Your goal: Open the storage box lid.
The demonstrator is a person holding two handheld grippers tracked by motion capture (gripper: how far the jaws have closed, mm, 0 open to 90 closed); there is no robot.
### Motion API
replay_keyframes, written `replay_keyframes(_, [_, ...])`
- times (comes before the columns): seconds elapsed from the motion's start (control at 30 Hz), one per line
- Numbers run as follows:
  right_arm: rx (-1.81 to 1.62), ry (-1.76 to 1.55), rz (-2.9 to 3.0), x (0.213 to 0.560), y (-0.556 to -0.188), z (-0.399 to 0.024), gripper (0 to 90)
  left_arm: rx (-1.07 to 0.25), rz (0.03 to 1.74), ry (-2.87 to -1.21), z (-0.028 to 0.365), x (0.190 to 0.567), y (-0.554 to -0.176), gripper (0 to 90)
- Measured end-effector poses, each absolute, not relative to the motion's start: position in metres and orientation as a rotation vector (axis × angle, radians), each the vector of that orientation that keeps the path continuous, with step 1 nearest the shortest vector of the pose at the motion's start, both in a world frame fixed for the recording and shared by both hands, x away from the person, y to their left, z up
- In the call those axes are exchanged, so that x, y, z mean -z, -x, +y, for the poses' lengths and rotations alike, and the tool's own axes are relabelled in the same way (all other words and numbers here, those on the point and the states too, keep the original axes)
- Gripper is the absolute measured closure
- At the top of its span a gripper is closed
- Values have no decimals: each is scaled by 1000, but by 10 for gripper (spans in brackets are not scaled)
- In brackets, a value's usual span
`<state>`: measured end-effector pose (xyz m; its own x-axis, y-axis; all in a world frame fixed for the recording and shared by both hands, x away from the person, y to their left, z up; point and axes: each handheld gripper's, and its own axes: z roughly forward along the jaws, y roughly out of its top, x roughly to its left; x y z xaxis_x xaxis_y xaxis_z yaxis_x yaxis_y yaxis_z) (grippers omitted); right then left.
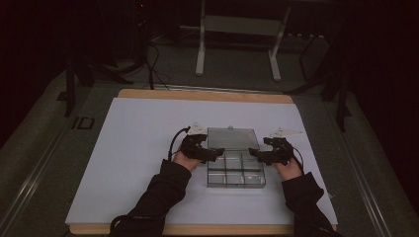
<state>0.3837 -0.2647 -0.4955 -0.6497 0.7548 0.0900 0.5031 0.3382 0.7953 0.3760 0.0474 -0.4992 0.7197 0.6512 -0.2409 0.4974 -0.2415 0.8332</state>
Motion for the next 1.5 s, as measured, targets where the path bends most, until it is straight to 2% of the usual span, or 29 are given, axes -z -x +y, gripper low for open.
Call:
replay_keyframes(0.67, [-1215,-1032,2310,479,-348,-281,173,-202,818,-1917,66,490,-329,86])
replay_keyframes(1.5, [-1199,-930,2333,499,-302,-302,157,-290,774,-1966,95,518,-289,86])
